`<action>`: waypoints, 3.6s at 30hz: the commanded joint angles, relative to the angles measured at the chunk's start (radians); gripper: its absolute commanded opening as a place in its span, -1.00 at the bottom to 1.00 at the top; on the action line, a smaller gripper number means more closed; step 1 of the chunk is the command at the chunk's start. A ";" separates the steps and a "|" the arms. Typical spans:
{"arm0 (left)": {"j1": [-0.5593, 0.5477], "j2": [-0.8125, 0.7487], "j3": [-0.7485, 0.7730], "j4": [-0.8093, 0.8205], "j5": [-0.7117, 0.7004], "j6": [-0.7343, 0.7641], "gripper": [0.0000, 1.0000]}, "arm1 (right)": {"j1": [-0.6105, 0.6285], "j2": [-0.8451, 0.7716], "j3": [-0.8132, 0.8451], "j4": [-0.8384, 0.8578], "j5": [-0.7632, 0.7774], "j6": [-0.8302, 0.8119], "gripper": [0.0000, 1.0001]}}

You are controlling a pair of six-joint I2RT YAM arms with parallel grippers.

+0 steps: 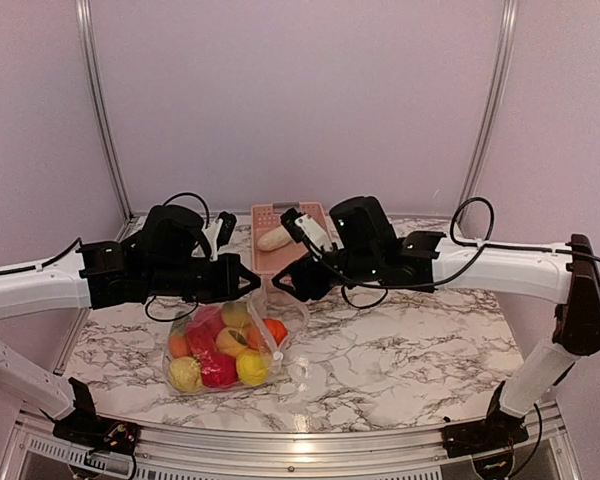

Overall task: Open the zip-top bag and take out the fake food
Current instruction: Pick up the fake vegetable from the zipper food storage bag.

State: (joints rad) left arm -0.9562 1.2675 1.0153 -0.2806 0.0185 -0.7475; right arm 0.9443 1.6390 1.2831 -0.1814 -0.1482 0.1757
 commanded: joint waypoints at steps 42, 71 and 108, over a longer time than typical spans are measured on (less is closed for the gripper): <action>-0.055 0.101 -0.059 0.152 -0.090 -0.094 -1.00 | 0.140 0.165 -0.263 0.246 0.002 0.072 0.42; -0.036 0.080 -0.123 0.126 -0.155 -0.134 -1.00 | 0.142 0.152 -0.278 0.278 0.071 0.113 -0.24; 0.028 0.054 -0.259 0.180 -0.137 -0.151 -1.00 | 0.142 -0.077 -0.240 0.074 0.076 0.158 -0.30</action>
State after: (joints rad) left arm -0.9405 1.3376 0.7853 -0.1287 -0.1280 -0.8951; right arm 1.0763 1.5875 0.9867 -0.0742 -0.0452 0.3180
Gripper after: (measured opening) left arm 0.006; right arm 0.526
